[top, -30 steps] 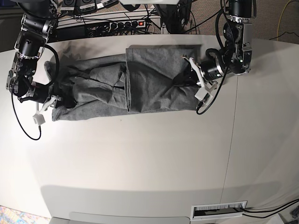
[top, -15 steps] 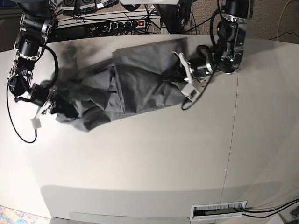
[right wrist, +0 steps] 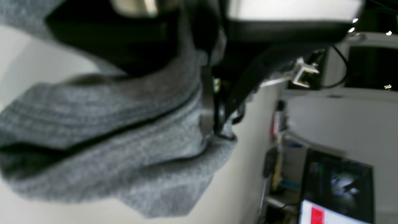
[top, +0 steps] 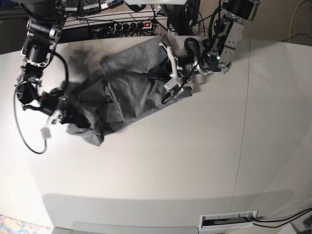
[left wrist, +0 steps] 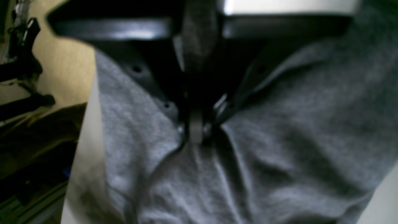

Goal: Fold the T-shirt properly
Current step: 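Grasp the collar end with the right gripper and lift it toward the left gripper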

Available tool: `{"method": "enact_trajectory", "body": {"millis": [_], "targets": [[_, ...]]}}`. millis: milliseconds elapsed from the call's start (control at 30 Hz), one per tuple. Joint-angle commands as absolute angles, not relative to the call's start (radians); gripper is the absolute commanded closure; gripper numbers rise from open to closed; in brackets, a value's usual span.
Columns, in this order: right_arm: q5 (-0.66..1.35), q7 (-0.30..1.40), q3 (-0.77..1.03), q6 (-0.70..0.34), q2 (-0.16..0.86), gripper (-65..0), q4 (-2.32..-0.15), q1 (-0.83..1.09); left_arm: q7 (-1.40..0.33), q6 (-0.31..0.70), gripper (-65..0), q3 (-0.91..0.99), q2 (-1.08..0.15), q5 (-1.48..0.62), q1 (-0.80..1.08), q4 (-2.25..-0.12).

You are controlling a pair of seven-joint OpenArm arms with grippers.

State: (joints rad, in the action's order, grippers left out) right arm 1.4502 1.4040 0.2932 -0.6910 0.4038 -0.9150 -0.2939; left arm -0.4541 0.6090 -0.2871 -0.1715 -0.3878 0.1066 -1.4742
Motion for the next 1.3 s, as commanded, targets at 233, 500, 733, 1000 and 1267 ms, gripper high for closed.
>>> {"method": "enact_trajectory", "body": {"millis": [233,500,733,1000,1267], "targets": [[1.484,1.396,0.115,-0.698,0.265,0.0,-0.95,-0.324,-0.504,0.53,0.0,-0.29,-0.175,-0.222,0.097,-1.468],[1.484,1.396,0.068,-0.698,0.18,0.0,-1.224,-0.324,-0.445,0.459,0.0,-0.289,-0.18,-0.108,0.063,-1.332],[1.484,1.396,0.064,-0.698,0.239,0.0,-1.48,-0.324,-0.446,0.459,0.0,-0.289,-0.186,-0.074,-0.006,-1.185],[1.484,1.396,0.064,-0.698,0.256,0.0,-1.486,-0.304,-0.446,0.459,0.0,-0.285,-0.183,-0.091,-0.044,-1.169],[1.484,1.396,0.02,-0.698,0.202,0.0,-1.486,-0.26,-0.498,0.46,0.0,-0.285,-0.183,-0.185,-0.061,-1.179]]}}
